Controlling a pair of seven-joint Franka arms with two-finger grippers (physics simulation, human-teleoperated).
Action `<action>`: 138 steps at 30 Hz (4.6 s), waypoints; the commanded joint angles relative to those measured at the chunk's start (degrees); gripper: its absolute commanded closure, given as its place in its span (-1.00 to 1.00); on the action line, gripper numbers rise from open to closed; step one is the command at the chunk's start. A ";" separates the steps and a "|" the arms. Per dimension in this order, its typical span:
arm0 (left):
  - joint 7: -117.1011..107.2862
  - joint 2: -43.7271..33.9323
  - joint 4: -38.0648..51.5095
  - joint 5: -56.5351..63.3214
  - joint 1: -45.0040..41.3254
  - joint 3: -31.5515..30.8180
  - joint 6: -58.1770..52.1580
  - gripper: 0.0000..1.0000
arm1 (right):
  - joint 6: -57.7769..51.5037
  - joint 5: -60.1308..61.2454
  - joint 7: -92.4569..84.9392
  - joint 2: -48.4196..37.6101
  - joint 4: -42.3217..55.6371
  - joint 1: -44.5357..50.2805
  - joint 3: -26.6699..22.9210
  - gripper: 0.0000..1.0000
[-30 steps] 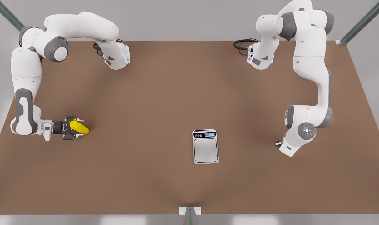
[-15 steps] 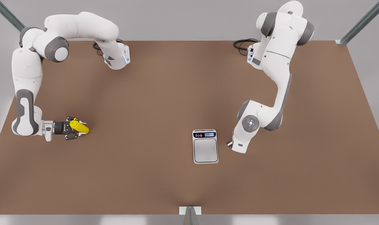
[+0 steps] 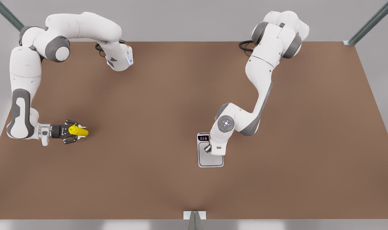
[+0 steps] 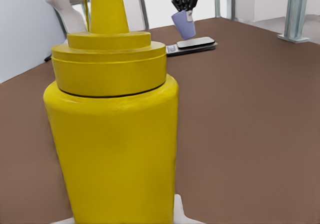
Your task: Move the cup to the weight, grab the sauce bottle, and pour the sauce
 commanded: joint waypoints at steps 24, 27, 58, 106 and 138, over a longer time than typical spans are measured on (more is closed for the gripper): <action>-1.95 2.22 7.09 -4.82 0.01 -0.47 -4.44 -0.20 | 35.42 -10.79 59.37 -9.12 12.89 39.42 0.09 -0.17; -1.77 1.08 7.09 -5.00 0.45 -0.29 -5.67 -0.20 | 41.66 -18.60 67.20 -10.44 11.57 44.08 0.09 -0.17; 65.55 -29.42 -9.26 5.20 30.33 1.73 -32.48 -1.00 | 22.95 -109.05 138.66 -1.74 18.25 81.17 -0.35 -0.16; 65.64 -30.13 -9.52 4.85 30.33 1.82 -35.47 -1.00 | 19.16 -99.21 135.76 -4.46 20.44 74.50 0.00 -0.19; 64.76 -30.12 -8.91 4.50 30.15 1.20 -34.94 -1.00 | 22.24 16.28 33.46 -1.83 12.27 34.15 0.09 -0.20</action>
